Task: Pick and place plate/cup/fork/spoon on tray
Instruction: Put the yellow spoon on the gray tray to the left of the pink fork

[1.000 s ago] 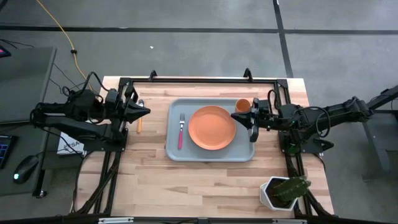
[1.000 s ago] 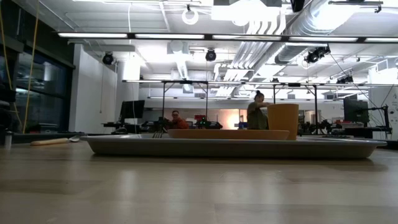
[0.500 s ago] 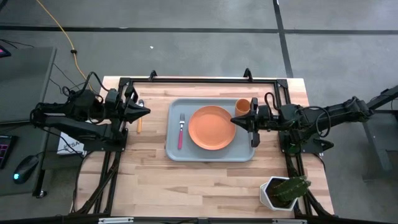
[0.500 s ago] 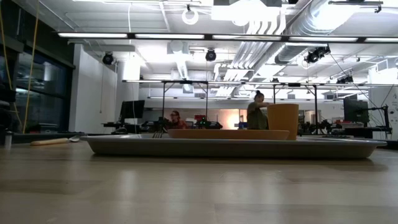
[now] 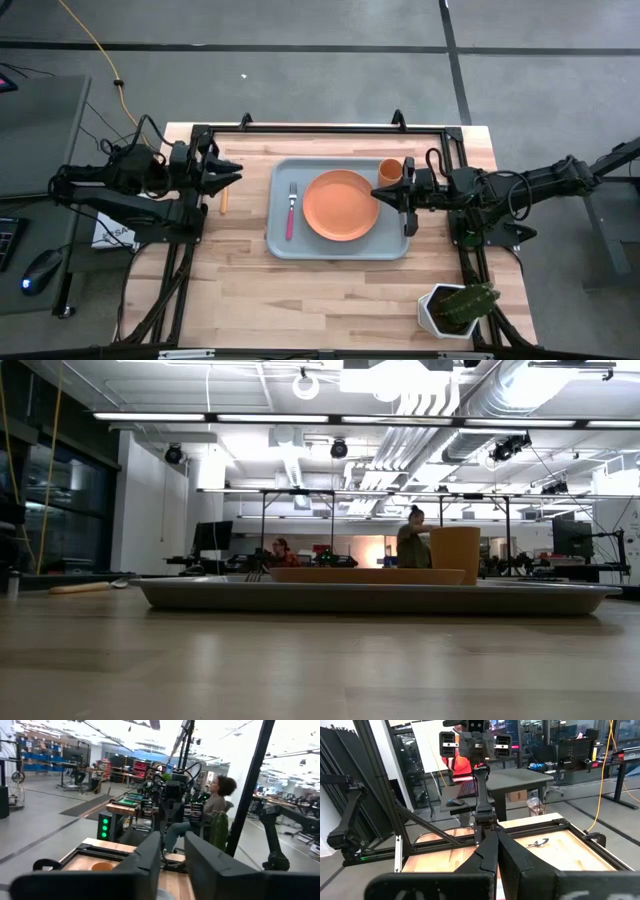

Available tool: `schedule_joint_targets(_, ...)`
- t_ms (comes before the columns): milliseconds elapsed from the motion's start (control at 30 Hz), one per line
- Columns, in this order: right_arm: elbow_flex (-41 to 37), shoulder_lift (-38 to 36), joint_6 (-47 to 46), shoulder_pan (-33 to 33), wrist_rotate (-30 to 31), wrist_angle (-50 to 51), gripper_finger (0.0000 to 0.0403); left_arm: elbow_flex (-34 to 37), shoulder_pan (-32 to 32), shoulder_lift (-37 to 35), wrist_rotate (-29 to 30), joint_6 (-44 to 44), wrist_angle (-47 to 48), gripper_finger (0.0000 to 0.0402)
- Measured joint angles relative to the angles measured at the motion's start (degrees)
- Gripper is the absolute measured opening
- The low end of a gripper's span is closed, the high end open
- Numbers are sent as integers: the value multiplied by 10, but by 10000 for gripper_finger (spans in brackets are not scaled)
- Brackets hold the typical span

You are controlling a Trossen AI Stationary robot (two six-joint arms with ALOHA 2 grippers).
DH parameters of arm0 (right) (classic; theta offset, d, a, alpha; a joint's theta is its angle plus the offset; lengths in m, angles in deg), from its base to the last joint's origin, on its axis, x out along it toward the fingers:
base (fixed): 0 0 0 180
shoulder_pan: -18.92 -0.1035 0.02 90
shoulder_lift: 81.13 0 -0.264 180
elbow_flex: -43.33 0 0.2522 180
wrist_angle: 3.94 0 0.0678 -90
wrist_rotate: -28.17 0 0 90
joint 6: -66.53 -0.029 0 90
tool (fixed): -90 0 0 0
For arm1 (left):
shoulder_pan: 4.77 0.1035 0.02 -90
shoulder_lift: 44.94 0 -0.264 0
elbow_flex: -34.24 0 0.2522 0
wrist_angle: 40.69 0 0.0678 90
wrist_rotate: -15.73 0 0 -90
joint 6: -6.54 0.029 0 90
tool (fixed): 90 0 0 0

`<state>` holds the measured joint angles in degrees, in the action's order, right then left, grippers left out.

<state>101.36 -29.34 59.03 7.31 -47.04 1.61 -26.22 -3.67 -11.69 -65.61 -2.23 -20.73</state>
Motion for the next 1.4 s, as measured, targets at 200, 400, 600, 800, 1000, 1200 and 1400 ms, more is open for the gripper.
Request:
schedule_joint_targets(200, 0, 0, 0, 0, 0, 0, 0, 0, 0, 0, 39, 0, 4, 157)
schedule_joint_targets(400, 0, 0, -1, 0, 0, 0, 0, 0, 0, 0, 47, 0, 4, 217)
schedule_joint_targets(600, 0, 0, -1, 0, 0, 0, 0, 0, 0, 12, 69, 13, 4, 226)
schedule_joint_targets(800, 0, 0, -2, 0, 0, 0, 0, 0, 0, 21, 160, 11, 10, 223)
schedule_joint_targets(1000, 0, 0, -2, 0, 0, 0, 0, -56, 42, 43, 330, -132, 279, 223)
schedule_joint_targets(1200, 0, 0, -1, 0, 0, 0, 0, -51, 147, 77, 273, -324, 584, 223)
schedule_joint_targets(1400, 0, 0, -1, 0, 0, 0, 0, -1, 250, 119, 170, -374, 681, 223)
